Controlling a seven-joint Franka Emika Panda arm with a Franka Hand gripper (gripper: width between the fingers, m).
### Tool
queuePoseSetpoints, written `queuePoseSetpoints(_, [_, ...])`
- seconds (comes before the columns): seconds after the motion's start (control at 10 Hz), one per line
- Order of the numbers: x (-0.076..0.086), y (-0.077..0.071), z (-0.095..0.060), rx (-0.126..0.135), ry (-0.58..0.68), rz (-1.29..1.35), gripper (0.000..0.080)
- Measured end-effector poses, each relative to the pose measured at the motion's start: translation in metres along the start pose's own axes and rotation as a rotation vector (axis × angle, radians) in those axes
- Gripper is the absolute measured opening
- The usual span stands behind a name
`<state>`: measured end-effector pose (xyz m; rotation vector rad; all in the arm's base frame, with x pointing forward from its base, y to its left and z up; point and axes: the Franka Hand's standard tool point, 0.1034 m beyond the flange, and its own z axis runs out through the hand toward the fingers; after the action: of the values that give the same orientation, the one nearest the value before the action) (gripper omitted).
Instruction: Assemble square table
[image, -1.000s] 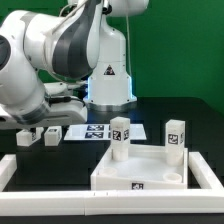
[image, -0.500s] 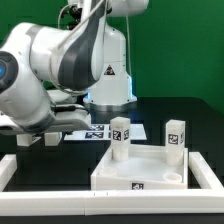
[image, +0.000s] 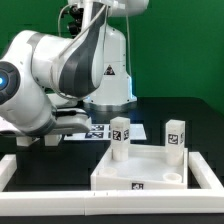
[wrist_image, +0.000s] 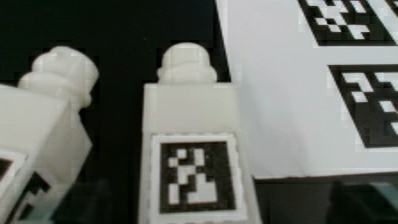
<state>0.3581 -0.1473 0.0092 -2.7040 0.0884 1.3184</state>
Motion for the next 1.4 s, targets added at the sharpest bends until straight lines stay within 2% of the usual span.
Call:
queuePoseSetpoints(0.2, [0.0, 0.0, 0.0, 0.0, 0.0, 0.0, 0.0288])
queuePoseSetpoints(0.8, [0.0, 0.0, 0.0, 0.0, -0.001, 0.0, 0.0288])
queuePoseSetpoints(0.9, [-0.002, -0.001, -0.006, -0.003, -0.002, -0.012, 0.0288])
queuePoseSetpoints(1.1, [-0.025, -0.016, -0.06, -0.011, 0.061, -0.061, 0.029])
queuePoseSetpoints(1.2, [-0.037, -0.021, -0.078, -0.008, 0.086, -0.075, 0.029])
queuePoseSetpoints(1.3, [-0.045, -0.023, -0.086, -0.002, 0.118, -0.078, 0.029])
queuePoseSetpoints(1.4, [-0.048, -0.021, -0.072, 0.007, 0.112, -0.071, 0.029])
